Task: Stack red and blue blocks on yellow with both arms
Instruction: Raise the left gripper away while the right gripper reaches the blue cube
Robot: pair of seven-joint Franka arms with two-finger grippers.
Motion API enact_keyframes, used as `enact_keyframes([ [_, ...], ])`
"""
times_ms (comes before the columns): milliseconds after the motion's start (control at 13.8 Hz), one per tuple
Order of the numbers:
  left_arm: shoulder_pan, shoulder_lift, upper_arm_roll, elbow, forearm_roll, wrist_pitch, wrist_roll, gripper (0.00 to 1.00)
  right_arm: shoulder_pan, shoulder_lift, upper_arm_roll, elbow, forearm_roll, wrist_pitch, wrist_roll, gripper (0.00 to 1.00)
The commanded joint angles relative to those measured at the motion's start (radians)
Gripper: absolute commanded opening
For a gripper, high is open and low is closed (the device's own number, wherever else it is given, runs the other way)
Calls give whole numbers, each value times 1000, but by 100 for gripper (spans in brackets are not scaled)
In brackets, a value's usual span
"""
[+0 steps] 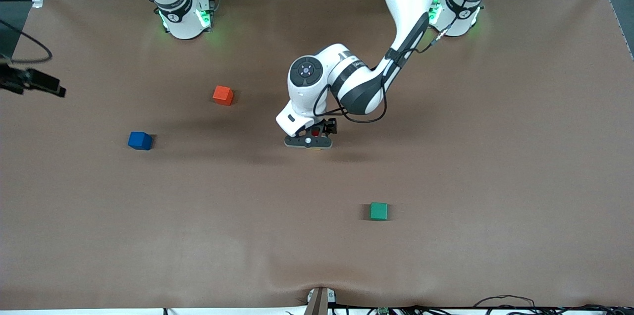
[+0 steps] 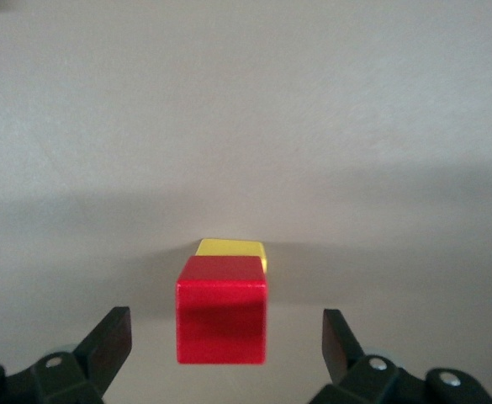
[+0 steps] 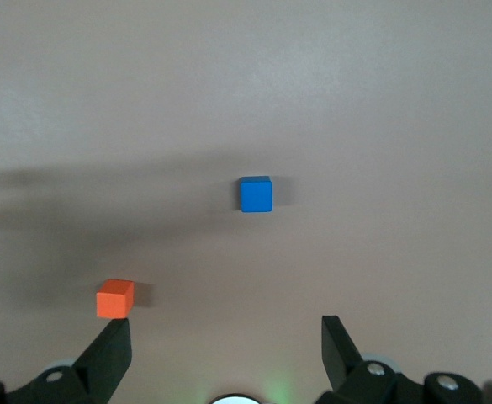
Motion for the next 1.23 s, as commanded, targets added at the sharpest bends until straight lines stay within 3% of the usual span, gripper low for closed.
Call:
enact_keyframes([
  [0, 4, -77, -1, -11, 6, -70, -23, 100, -13, 74, 9, 39, -17, -4, 7, 100],
  [362, 28, -178, 8, -14, -15, -202, -18, 100, -19, 184, 7, 37, -17, 57, 7, 100],
  [651, 83, -255, 8, -17, -8, -294, 29, 100, -35, 217, 9, -38, -11, 149, 0, 100],
  [796, 103, -287, 8, -17, -5, -342, 37, 100, -39, 217, 9, -103, -11, 230, -2, 100],
  [1158, 160, -361, 8, -17, 0, -436, 39, 100, -46, 217, 11, -375, -4, 581, -42, 100],
])
